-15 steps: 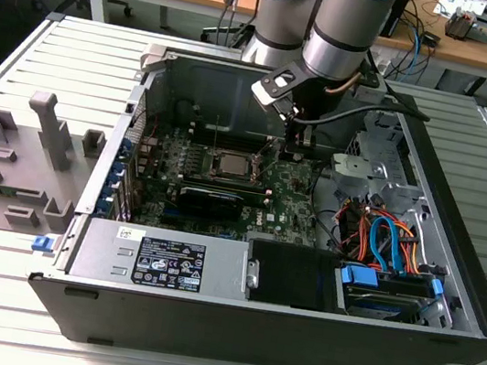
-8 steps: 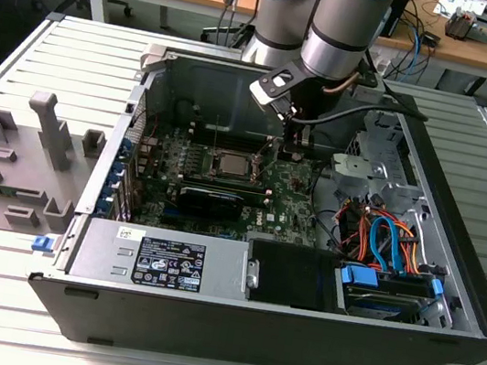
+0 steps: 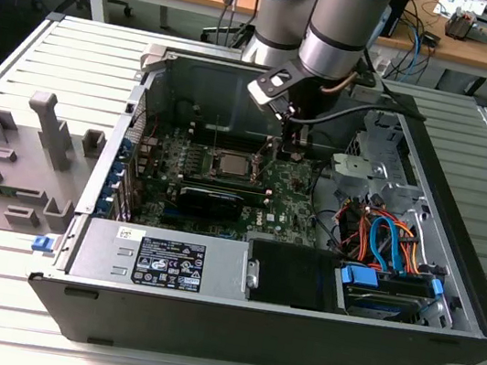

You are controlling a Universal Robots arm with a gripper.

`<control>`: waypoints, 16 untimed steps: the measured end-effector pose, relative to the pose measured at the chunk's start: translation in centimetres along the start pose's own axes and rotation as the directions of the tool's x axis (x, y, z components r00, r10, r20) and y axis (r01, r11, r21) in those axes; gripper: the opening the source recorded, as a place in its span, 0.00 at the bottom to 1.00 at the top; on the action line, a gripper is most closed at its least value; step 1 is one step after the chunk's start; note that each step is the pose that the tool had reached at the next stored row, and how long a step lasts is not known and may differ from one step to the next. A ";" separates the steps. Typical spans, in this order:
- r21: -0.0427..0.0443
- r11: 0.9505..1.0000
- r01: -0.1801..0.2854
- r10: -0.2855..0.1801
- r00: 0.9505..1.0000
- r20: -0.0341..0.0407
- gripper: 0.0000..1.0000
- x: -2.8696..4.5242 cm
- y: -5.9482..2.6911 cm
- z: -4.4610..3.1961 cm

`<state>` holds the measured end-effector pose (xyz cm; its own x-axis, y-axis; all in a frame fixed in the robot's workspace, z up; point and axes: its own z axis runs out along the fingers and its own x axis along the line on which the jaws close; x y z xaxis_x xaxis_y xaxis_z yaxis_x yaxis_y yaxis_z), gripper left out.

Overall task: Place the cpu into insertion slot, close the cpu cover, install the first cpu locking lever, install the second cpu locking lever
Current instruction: 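Close the cpu cover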

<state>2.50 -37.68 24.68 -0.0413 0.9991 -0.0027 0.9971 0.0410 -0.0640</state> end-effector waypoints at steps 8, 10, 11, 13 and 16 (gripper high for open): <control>0.000 1.000 0.000 0.000 1.000 0.000 0.11 -0.01 -0.26 0.02; 0.000 1.000 0.000 0.000 1.000 0.000 0.11 -0.01 -0.34 0.03; 0.000 1.000 0.000 0.000 1.000 0.000 0.11 0.00 -0.39 0.03; 0.000 1.000 0.000 0.000 1.000 0.000 0.11 0.00 -0.51 0.04; 0.000 1.000 0.000 0.000 1.000 0.000 0.11 0.01 -0.69 0.05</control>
<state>1.81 -37.70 24.68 -0.0413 0.9991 -0.0027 0.9971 0.0410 -0.0640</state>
